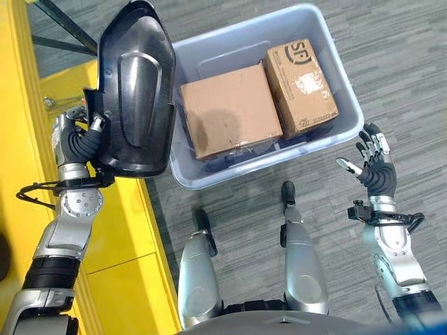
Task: Move parts from the plastic box to the shelf.
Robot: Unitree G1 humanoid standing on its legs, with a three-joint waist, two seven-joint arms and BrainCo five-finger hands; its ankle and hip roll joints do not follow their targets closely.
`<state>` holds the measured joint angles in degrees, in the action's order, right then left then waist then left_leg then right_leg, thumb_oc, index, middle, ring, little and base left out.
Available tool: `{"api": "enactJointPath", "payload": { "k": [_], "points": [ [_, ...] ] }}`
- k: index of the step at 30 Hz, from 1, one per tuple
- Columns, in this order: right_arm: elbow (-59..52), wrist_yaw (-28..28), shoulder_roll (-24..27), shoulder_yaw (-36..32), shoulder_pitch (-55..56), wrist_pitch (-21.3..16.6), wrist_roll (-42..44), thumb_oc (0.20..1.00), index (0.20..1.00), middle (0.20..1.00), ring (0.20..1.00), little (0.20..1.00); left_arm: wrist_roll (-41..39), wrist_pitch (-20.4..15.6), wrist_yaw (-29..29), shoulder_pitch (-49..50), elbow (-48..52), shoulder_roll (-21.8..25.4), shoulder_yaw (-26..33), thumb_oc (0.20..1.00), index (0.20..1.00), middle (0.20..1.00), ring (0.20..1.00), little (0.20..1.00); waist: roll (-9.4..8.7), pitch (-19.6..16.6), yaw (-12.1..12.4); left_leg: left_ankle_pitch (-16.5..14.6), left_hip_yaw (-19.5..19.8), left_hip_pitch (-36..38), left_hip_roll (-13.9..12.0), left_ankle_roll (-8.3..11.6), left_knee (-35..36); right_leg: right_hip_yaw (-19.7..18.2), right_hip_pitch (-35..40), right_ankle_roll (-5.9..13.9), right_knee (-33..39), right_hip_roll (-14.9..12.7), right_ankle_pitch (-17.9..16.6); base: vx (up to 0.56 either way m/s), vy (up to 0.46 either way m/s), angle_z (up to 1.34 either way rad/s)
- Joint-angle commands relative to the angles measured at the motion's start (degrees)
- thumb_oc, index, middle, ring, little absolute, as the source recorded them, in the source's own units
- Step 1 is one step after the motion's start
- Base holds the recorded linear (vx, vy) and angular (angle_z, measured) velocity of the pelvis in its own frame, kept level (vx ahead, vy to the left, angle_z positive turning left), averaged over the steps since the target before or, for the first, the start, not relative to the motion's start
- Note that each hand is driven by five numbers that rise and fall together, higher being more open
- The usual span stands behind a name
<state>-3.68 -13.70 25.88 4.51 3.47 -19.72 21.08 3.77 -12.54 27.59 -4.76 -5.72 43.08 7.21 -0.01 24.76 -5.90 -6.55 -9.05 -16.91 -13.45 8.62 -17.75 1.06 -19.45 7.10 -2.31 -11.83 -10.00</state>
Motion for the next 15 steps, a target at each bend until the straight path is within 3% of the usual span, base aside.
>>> {"api": "enactJointPath", "payload": {
  "k": [1, 8, 9, 11, 13, 15],
  "points": [
    [-3.75, 1.39, 1.31, -4.42, 0.8, -1.03, -1.37, 1.0, 1.0, 1.0, 1.0, 1.0, -4.25, -6.1, -1.07, -0.74, 4.39, 0.19, 5.22, 0.2, 0.2, 0.2, 0.2, 0.2, 1.42, -4.05, -0.76, 6.13, -0.01, 2.7, 1.38, -2.93, 8.05, 2.11, 4.45, 1.63, -6.35, -2.69, 9.39, 0.14, -0.021, 0.05],
    [-3.33, 4.74, 0.6, -5.28, 3.49, 0.51, 0.0, 1.0, 1.0, 1.0, 1.0, 1.0, -10.51, -8.38, -9.22, 8.21, 13.87, -3.77, 5.88, 0.2, 0.2, 0.2, 0.2, 0.2, 1.86, -9.72, 0.62, 7.69, 0.58, 8.13, 0.41, -2.62, 12.05, 3.98, 10.17, 1.72, -3.98, -2.27, 9.8, 0.07, -0.025, 0.11],
    [-3.72, 6.96, 0.56, -5.0, 5.23, 1.46, 1.39, 1.0, 1.0, 1.0, 1.0, 1.0, -10.74, -7.53, -11.89, 13.08, 16.65, -3.8, 7.25, 0.2, 0.2, 0.2, 0.2, 0.2, 1.93, -12.01, 1.36, 8.19, 0.91, 10.29, -0.09, -2.58, 13.24, 4.96, 12.56, 1.69, -3.44, -1.77, 10.56, 0.08, -0.077, 0.13],
    [-3.82, 7.96, 0.55, -4.76, 5.97, 1.73, 1.88, 1.0, 1.0, 1.0, 1.0, 1.0, -11.12, -7.41, -12.74, 14.87, 17.21, -4.14, 7.76, 0.2, 0.2, 0.2, 0.2, 0.2, 1.85, -12.83, 1.5, 8.4, 1.04, 11.25, -0.37, -2.51, 13.92, 5.37, 13.63, 1.62, -3.36, -1.59, 11.01, 0.06, -0.092, 0.17],
    [-3.57, 10.42, 0.72, -3.63, 7.42, 3.11, 2.46, 1.0, 1.0, 1.0, 1.0, 1.0, -14.92, -6.92, -17.15, 20.84, 19.89, -7.02, 7.93, 0.2, 0.2, 0.2, 0.2, 0.2, 1.92, -15.81, 2.94, 10.14, 2.43, 14.53, -1.78, -2.36, 16.22, 6.82, 16.67, 1.06, -4.82, -0.07, 13.74, 0.06, -0.158, 0.25],
    [-3.47, 10.86, 0.79, -2.9, 7.06, 3.23, 2.89, 1.0, 1.0, 1.0, 1.0, 1.0, -16.91, -6.84, -18.23, 22.28, 20.45, -8.39, 7.11, 0.2, 0.2, 0.2, 0.2, 0.2, 1.97, -15.94, 3.49, 10.96, 3.25, 15.06, -2.25, -2.32, 16.87, 6.88, 16.8, 0.71, -5.94, 0.56, 14.58, -0.01, -0.09, 0.17]
  ]
}}
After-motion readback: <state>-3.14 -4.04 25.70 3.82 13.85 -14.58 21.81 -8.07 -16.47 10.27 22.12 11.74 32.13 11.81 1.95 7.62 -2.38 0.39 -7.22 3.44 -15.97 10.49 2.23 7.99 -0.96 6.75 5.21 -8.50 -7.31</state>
